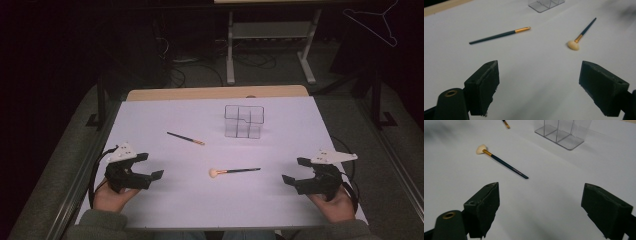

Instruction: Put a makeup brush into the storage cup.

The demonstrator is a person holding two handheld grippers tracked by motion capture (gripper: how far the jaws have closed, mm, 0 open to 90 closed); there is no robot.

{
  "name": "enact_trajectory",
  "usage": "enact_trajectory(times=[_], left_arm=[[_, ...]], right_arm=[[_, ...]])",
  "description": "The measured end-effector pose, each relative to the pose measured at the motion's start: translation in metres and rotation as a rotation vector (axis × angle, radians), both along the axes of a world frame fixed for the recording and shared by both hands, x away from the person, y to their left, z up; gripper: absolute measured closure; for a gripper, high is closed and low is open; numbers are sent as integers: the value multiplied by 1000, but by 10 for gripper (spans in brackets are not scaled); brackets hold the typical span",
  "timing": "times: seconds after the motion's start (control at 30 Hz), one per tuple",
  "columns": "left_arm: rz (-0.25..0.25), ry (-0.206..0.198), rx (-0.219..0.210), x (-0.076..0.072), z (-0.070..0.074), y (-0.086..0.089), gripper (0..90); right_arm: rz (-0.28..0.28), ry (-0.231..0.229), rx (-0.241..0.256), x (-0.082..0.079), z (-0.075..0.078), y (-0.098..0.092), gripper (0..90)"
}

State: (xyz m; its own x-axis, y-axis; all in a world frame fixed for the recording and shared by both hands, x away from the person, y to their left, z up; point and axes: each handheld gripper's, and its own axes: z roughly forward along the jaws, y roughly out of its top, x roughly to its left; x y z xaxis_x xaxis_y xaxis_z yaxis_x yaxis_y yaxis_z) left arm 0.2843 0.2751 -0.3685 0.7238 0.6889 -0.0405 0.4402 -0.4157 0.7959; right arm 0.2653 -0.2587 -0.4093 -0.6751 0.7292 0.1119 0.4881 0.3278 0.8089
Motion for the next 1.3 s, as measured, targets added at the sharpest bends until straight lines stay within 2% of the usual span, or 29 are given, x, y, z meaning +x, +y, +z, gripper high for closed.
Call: enact_trajectory(times=[0.1, 0.13, 0.2, 0.23, 0.27, 0.37, 0.4, 0.43, 0.7, 0.87, 0.9, 0.97, 1.1, 1.13, 1.17, 1.2, 1.27, 1.3], left_arm=[[-22, -9, 32, 12, 11, -1, 161], [-44, -15, 60, 20, 18, -3, 160], [-49, -18, 64, 23, 20, -5, 161], [-74, -23, 90, 31, 24, -7, 161], [-74, -23, 90, 31, 24, -7, 160], [-106, -21, 110, 44, 26, -11, 160], [-121, -15, 125, 52, 25, -14, 160], [-121, -15, 125, 52, 25, -14, 160], [-233, 17, 213, 90, 20, -33, 177], [-268, 43, 269, 113, 15, -42, 179], [-280, 46, 290, 121, 13, -45, 184], [-281, 52, 303, 126, 12, -47, 187], [-306, 64, 371, 143, 10, -58, 202], [-326, 67, 414, 150, 7, -64, 216], [-326, 67, 414, 150, 7, -64, 220], [-339, 65, 434, 154, 6, -67, 220], [-356, 85, 461, 160, 1, -75, 227], [-371, 75, 474, 163, -1, -78, 231]], right_arm=[[7, -1, -3, 1, 0, 1, 142], [7, -1, -2, 1, 0, 1, 142], [7, 1, 0, 1, 0, 2, 142], [10, 2, -1, 1, 0, 2, 142], [10, 2, -1, 1, 0, 2, 142], [12, 3, 1, 1, 0, 2, 142], [13, 4, 0, 1, 1, 2, 142], [13, 4, 0, 1, 1, 2, 142], [17, -2, -2, 1, 1, 1, 143], [21, 10, 1, 3, 0, 2, 144], [24, 11, -1, 4, -1, 2, 143], [25, 12, 2, 4, -1, 2, 143], [28, 11, 3, 5, -1, 1, 144], [27, 10, 4, 6, -1, 1, 144], [27, 10, 4, 6, -1, 1, 144], [27, 10, 5, 6, -1, 1, 144], [27, 13, 7, 7, -1, 1, 144], [28, 13, 7, 7, -1, 1, 144]])
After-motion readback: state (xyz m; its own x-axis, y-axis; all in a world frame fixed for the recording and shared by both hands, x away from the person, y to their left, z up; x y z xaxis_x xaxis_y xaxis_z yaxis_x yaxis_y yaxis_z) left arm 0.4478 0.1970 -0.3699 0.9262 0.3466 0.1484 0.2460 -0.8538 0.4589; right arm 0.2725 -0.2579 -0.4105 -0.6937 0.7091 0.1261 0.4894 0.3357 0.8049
